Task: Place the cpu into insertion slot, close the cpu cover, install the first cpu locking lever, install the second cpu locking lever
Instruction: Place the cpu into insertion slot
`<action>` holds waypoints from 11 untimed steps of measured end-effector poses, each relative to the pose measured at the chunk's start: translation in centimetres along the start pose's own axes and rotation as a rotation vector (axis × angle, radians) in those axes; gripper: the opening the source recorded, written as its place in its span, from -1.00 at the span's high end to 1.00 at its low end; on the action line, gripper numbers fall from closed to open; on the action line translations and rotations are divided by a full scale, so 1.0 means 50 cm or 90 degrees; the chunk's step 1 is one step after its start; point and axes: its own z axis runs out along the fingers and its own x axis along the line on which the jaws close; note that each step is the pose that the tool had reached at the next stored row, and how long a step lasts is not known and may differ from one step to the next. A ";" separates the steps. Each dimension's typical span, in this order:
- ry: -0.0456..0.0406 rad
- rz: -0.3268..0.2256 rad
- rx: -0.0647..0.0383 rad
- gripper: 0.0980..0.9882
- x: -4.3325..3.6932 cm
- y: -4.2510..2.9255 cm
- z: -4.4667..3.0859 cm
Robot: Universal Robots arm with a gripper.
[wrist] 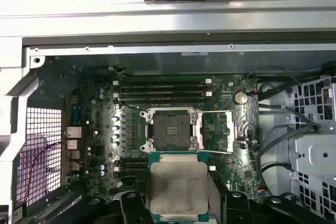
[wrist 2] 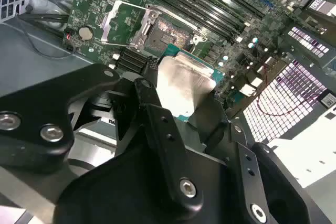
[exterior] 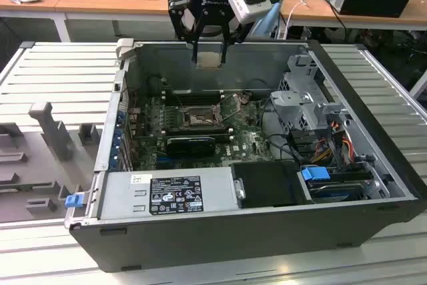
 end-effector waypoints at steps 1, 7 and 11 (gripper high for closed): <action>-0.0009 0.010 0.000 0.03 0.000 0.000 0.000; -0.0022 0.024 0.000 0.03 0.000 0.000 0.000; -0.0029 0.032 -0.001 0.03 0.000 0.000 0.000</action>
